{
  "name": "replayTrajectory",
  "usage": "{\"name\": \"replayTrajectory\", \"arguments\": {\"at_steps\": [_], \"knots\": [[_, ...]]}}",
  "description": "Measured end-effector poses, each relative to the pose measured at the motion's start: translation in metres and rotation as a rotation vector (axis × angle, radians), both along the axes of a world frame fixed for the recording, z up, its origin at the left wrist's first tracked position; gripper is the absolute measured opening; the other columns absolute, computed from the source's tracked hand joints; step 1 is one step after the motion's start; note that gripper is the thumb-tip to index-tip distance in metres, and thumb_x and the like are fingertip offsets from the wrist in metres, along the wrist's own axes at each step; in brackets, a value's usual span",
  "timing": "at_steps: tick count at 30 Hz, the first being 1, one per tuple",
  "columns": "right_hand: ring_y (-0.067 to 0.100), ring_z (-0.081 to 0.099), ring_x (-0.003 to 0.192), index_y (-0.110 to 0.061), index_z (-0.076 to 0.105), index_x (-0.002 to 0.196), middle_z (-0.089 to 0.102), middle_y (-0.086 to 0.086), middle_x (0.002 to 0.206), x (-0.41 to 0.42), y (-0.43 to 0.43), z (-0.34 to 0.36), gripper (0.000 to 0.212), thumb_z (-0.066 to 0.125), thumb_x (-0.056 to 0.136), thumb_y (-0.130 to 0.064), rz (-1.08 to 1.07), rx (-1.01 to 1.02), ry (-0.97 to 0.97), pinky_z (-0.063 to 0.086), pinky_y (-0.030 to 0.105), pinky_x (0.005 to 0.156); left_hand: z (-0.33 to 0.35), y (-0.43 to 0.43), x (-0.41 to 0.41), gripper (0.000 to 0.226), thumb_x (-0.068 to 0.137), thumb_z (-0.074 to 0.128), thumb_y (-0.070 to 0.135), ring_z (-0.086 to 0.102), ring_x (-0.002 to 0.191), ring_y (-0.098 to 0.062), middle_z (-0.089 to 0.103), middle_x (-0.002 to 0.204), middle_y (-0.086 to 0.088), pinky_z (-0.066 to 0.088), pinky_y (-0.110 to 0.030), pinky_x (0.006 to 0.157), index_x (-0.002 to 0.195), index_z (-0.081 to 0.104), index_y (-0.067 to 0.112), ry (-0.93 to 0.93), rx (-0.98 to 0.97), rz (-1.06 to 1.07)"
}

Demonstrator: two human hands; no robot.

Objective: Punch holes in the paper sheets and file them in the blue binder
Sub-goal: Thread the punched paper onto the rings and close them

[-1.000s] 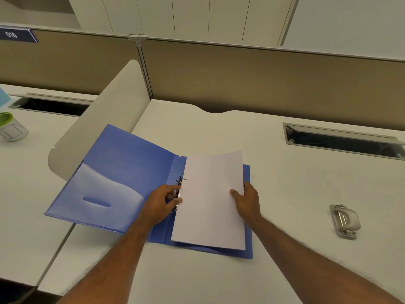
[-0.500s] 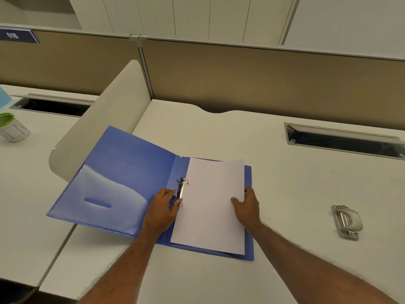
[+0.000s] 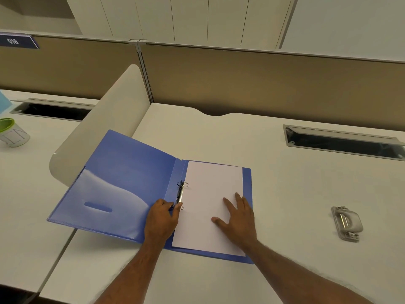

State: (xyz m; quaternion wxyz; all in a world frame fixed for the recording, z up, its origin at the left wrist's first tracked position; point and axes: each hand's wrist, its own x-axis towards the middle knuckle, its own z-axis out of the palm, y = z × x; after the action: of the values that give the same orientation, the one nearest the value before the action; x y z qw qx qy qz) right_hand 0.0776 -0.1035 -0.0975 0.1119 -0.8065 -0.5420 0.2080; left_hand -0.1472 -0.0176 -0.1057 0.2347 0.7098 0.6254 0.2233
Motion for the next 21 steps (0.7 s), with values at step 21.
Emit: {"name": "replayTrajectory", "arguments": {"at_steps": [21], "knots": [[0.022, 0.001, 0.149, -0.039, 0.026, 0.147, 0.006, -0.003, 0.162, -0.001, -0.001, 0.002, 0.120, -0.001, 0.045, -0.096, -0.022, -0.035, -0.020, 0.010, 0.042, 0.120, 0.008, -0.016, 0.015, 0.045, 0.082, 0.062, 0.052, 0.058, 0.071, -0.019, 0.059, 0.081, -0.006, 0.050, -0.031, 0.066, 0.077, 0.065, 0.007, 0.003, -0.022, 0.153]]}}
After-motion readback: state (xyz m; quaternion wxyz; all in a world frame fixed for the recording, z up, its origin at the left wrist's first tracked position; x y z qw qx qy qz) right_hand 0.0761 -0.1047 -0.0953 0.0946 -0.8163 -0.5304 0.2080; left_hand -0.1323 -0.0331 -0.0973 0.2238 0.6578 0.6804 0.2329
